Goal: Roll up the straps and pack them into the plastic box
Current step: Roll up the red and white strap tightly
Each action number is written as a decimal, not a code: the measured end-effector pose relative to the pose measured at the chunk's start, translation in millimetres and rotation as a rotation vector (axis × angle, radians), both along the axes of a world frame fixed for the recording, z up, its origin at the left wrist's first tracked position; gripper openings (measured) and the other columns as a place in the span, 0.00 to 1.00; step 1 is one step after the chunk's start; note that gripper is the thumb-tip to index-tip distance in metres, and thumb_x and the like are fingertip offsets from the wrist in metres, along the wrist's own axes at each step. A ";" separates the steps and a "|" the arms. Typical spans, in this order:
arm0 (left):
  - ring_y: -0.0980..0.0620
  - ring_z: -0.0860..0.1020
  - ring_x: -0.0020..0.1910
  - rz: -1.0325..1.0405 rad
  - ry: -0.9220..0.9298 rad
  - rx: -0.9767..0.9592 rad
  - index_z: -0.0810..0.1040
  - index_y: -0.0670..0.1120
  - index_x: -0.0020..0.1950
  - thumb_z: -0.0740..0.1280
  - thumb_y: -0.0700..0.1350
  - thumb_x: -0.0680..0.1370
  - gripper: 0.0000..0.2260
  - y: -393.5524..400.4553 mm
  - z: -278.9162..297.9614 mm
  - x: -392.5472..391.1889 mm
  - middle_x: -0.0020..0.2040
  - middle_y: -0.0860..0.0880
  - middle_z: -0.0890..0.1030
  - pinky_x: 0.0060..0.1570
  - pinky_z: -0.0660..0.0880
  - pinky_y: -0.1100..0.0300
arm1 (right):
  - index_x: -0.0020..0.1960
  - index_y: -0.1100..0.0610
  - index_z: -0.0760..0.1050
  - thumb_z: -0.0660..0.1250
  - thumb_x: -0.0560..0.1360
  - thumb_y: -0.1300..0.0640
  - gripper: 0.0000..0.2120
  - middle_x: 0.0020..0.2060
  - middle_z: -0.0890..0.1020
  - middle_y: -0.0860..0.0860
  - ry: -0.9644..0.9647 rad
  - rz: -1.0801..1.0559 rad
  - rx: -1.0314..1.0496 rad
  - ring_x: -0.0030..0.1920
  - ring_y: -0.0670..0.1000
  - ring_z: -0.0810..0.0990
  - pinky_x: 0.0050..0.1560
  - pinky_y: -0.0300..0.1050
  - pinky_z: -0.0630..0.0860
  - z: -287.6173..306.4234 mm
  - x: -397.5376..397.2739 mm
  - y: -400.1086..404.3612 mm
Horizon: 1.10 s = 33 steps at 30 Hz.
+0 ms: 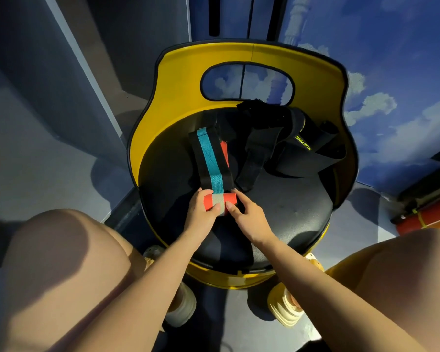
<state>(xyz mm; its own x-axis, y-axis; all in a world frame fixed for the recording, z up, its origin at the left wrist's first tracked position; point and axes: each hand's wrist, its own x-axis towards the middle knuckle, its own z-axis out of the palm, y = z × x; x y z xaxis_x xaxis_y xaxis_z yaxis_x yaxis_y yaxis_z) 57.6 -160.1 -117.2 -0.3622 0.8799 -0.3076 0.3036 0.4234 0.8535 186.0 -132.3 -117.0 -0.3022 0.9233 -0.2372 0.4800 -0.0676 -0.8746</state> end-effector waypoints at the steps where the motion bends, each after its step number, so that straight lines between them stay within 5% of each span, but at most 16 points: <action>1: 0.47 0.66 0.68 -0.014 0.090 0.014 0.68 0.48 0.69 0.65 0.42 0.77 0.20 -1.0 -1.0 -2.9 0.72 0.48 0.62 0.61 0.67 0.57 | 0.71 0.55 0.65 0.62 0.79 0.53 0.22 0.67 0.71 0.49 -0.019 -0.005 0.035 0.67 0.48 0.69 0.61 0.34 0.62 0.2 0.8 2.4; 8: 0.48 0.65 0.66 -0.205 0.296 0.082 0.69 0.54 0.66 0.69 0.46 0.75 0.20 -1.5 -0.2 -16.2 0.68 0.52 0.62 0.58 0.71 0.57 | 0.66 0.57 0.71 0.61 0.79 0.48 0.20 0.62 0.72 0.53 -0.123 0.034 -0.061 0.64 0.52 0.71 0.57 0.38 0.64 6.4 2.7 24.6; 12: 0.47 0.65 0.67 -0.343 0.364 -0.005 0.66 0.54 0.69 0.70 0.44 0.74 0.25 -0.6 1.2 -26.2 0.70 0.54 0.61 0.62 0.72 0.53 | 0.64 0.57 0.74 0.61 0.78 0.47 0.19 0.57 0.74 0.52 -0.140 0.044 -0.093 0.57 0.49 0.73 0.48 0.32 0.66 9.2 0.7 29.3; 15: 0.46 0.65 0.67 -0.284 0.323 -0.020 0.68 0.54 0.68 0.69 0.43 0.75 0.24 0.8 2.6 -24.7 0.70 0.51 0.61 0.63 0.71 0.54 | 0.64 0.57 0.72 0.63 0.77 0.46 0.20 0.61 0.75 0.54 -0.116 -0.036 -0.058 0.55 0.49 0.73 0.52 0.37 0.66 5.6 -4.2 26.7; 18: 0.45 0.65 0.68 -0.214 0.226 -0.037 0.68 0.54 0.68 0.69 0.40 0.74 0.24 0.0 2.0 -19.6 0.72 0.48 0.57 0.61 0.69 0.58 | 0.72 0.55 0.64 0.61 0.79 0.48 0.25 0.66 0.74 0.54 -0.049 -0.110 -0.053 0.64 0.52 0.73 0.60 0.39 0.67 4.7 -9.8 15.8; 24: 0.47 0.68 0.67 -0.038 -0.151 -0.107 0.62 0.51 0.73 0.63 0.42 0.79 0.24 7.9 9.6 -8.1 0.69 0.48 0.68 0.62 0.67 0.56 | 0.74 0.53 0.62 0.57 0.80 0.48 0.23 0.65 0.75 0.54 -0.010 -0.146 -0.101 0.65 0.52 0.73 0.63 0.41 0.68 -3.0 -15.7 13.4; 30: 0.45 0.70 0.66 -0.058 0.052 -0.149 0.62 0.53 0.72 0.60 0.49 0.80 0.20 2.5 2.5 -9.0 0.69 0.48 0.69 0.63 0.69 0.52 | 0.63 0.56 0.75 0.60 0.78 0.48 0.18 0.61 0.75 0.52 -0.051 -0.098 -0.019 0.60 0.50 0.75 0.59 0.40 0.71 -15.0 -17.4 20.8; 33: 0.46 0.68 0.67 -0.093 0.151 -0.146 0.63 0.50 0.72 0.60 0.49 0.80 0.21 7.5 0.9 -12.1 0.70 0.47 0.67 0.61 0.68 0.55 | 0.66 0.58 0.70 0.62 0.78 0.52 0.19 0.59 0.68 0.50 -0.058 -0.075 0.063 0.57 0.43 0.69 0.53 0.29 0.64 -10.7 -17.2 20.2</action>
